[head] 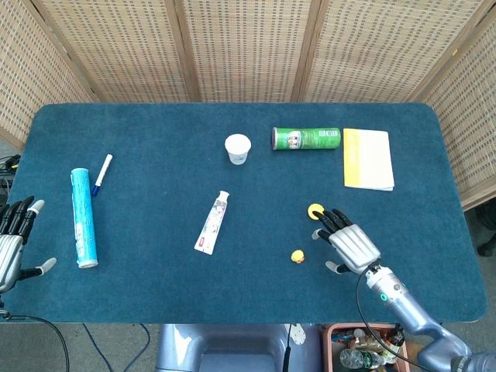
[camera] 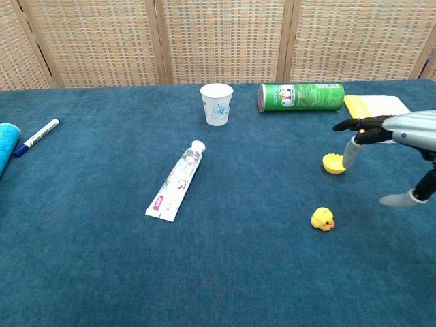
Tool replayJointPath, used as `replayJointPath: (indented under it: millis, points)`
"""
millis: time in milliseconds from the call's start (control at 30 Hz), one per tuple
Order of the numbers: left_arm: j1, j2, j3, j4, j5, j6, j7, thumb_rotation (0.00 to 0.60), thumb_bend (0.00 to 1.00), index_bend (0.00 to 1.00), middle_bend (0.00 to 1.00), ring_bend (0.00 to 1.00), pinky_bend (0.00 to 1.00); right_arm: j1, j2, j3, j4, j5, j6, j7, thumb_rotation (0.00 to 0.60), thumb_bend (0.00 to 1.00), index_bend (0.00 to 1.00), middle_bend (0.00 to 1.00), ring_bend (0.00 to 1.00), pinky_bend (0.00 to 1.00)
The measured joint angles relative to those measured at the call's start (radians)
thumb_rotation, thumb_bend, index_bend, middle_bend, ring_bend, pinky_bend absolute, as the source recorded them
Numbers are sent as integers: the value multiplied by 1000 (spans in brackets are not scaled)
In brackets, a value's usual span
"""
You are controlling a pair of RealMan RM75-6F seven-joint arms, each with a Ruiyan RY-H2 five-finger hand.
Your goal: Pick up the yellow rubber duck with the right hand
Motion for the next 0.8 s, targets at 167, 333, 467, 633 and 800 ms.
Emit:
replayJointPath:
  millis: [167, 333, 467, 633, 800]
  points:
    - [-6, 0, -3, 5, -15, -16, -2, 600, 0, 0, 0, 0, 0, 42, -60, 10, 35, 57, -59, -30, 600, 256, 331, 0, 0, 0]
    - [-8, 1, -4, 5, -19, -21, -5, 600, 0, 0, 0, 0, 0, 65, -115, 7, 85, 96, -98, -50, 600, 256, 337, 0, 0, 0]
    - [-8, 3, -5, 5, -19, -21, -8, 600, 0, 0, 0, 0, 0, 77, -158, -5, 126, 115, -115, -64, 600, 256, 341, 0, 0, 0]
    - [-9, 5, -6, 5, -23, -25, -11, 600, 0, 0, 0, 0, 0, 88, -188, -19, 152, 129, -120, -72, 600, 273, 348, 0, 0, 0]
    - [-10, 4, -6, 7, -25, -27, -11, 600, 0, 0, 0, 0, 0, 95, -203, -27, 165, 134, -123, -72, 600, 300, 375, 0, 0, 0]
